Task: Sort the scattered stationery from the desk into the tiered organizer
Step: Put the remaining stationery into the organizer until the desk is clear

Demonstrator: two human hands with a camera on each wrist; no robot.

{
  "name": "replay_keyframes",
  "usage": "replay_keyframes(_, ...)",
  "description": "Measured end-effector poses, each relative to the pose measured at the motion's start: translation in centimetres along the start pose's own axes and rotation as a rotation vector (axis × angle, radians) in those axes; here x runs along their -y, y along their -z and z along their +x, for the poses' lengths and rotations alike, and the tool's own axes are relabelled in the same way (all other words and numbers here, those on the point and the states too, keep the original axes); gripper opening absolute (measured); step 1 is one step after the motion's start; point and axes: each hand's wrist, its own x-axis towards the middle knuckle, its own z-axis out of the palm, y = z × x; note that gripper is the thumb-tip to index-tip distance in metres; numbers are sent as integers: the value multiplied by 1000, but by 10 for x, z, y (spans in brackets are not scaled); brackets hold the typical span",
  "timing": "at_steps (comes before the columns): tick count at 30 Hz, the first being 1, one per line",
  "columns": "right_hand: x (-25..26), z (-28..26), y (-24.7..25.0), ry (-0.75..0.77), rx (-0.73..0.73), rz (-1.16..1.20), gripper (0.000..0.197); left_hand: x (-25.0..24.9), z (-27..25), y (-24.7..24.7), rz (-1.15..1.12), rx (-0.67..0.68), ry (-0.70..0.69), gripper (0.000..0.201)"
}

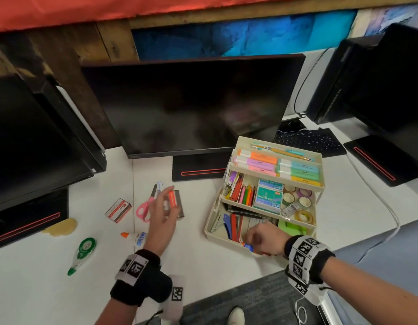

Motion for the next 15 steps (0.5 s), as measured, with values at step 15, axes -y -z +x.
replay_keyframes(15, -21, -20, 2, -57, -66, -306, 37, 1, 8, -101, 201, 647, -32, 24)
